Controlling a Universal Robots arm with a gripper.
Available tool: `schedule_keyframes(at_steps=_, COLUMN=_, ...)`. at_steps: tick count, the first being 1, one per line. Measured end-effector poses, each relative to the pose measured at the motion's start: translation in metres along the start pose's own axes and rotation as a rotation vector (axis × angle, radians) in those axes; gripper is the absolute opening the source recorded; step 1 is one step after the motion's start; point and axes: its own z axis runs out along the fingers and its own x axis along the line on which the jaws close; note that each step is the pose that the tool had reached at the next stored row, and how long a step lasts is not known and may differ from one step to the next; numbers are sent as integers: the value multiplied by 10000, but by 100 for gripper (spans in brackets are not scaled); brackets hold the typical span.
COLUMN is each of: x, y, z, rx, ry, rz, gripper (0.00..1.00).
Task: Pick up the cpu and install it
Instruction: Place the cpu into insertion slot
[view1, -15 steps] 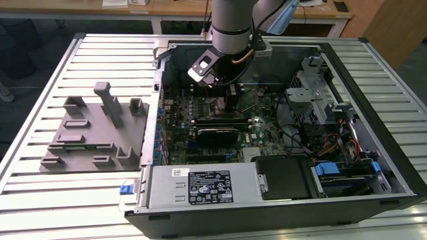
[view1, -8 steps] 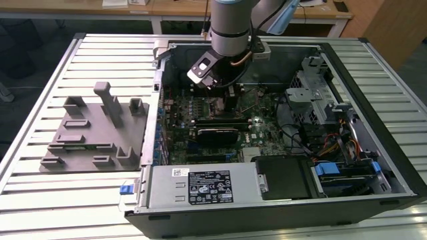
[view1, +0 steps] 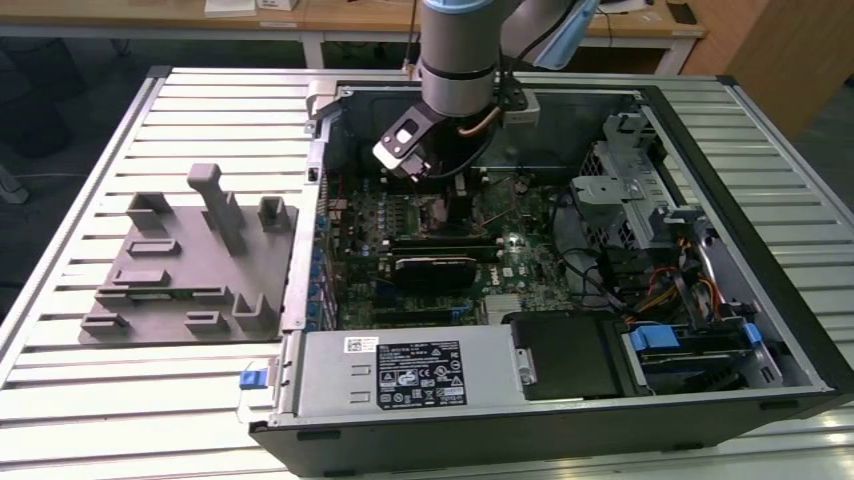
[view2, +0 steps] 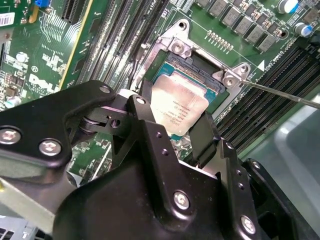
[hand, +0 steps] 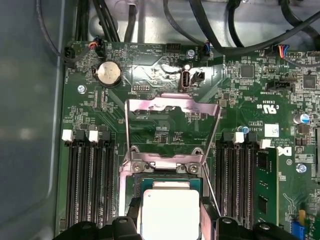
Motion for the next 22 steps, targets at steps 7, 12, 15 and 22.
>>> schedule_keyframes(at_steps=7, x=4, y=-12, z=39, rx=0, ry=-1, rz=16, gripper=54)
schedule_keyframes(at_steps=12, x=4, y=-14, z=60, rx=1, ry=-1, rz=18, gripper=54)
schedule_keyframes(at_steps=15, x=5, y=-14, z=64, rx=1, ry=3, rz=18, gripper=54)
schedule_keyframes(at_steps=22, x=6, y=-15, z=81, rx=1, ry=6, rz=18, gripper=54)
